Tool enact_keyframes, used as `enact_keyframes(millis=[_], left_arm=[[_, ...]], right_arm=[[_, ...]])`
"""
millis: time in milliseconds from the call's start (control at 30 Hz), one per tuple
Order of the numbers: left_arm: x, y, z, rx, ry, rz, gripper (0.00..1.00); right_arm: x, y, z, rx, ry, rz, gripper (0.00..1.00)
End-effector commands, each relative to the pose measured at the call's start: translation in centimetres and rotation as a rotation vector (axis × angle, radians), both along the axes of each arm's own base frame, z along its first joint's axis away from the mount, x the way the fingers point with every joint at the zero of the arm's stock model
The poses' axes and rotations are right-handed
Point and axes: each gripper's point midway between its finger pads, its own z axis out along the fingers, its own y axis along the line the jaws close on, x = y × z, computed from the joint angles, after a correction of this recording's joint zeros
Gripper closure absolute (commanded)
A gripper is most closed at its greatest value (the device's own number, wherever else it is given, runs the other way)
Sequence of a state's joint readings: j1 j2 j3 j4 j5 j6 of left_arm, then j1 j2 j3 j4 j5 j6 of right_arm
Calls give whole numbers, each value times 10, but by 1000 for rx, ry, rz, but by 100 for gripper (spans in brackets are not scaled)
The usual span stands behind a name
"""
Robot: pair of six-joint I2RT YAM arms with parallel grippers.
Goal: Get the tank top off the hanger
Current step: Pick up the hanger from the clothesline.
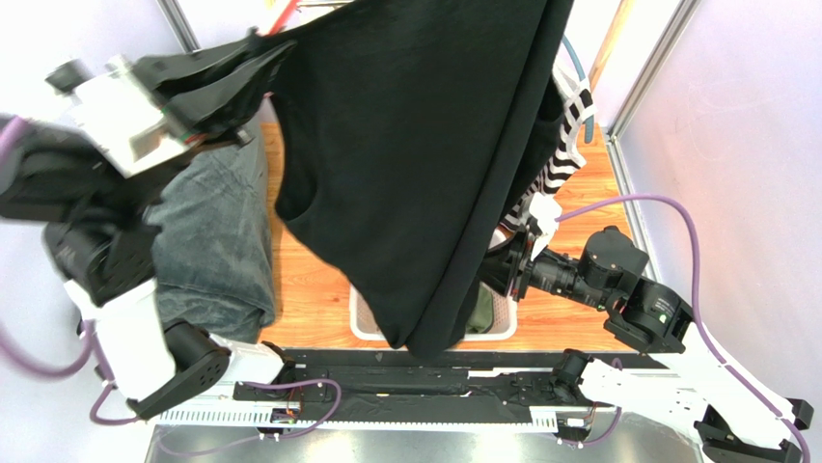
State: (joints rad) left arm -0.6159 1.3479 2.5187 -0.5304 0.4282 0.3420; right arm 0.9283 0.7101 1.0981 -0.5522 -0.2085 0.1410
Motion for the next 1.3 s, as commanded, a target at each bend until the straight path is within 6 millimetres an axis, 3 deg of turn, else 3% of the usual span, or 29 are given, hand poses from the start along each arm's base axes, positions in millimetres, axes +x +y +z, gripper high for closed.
enact_keyframes(millis=[0,67,200,333,500,600,700,767,867,967,1000,1133,1267], left_arm=[[-12,12,33,-99,-102,8,100],[-9,11,36,-106,-112,15,100],[-8,11,38,-110,-125,21,100],[-14,14,37,-108,-127,19,100],[-21,18,34,-102,-115,11,100],[-29,20,26,-82,-87,-9,100],[-30,17,8,-40,-21,-31,100],[-38,18,-5,-3,5,-49,100],[-34,14,-29,44,70,-53,100],[-24,7,-62,108,137,-45,100],[-19,5,-79,137,165,-40,100],[-3,-4,-124,237,230,-13,100],[6,-10,-150,294,288,-13,100]], right_arm=[[27,-4,37,52,-150,-117,100],[38,-9,46,45,-195,-176,100],[70,-40,82,27,-334,-398,100],[82,-54,91,11,-375,-498,100],[77,-47,67,-21,-323,-445,100],[69,-41,38,-63,-262,-396,100],[62,-42,16,-96,-217,-362,100],[57,-45,9,-99,-205,-356,100],[55,-50,-3,-126,-181,-361,100],[54,-55,-17,-165,-143,-373,91],[53,-59,-21,-182,-129,-384,83],[48,-76,-15,-153,-98,-443,67],[41,-97,5,-113,-107,-489,52]])
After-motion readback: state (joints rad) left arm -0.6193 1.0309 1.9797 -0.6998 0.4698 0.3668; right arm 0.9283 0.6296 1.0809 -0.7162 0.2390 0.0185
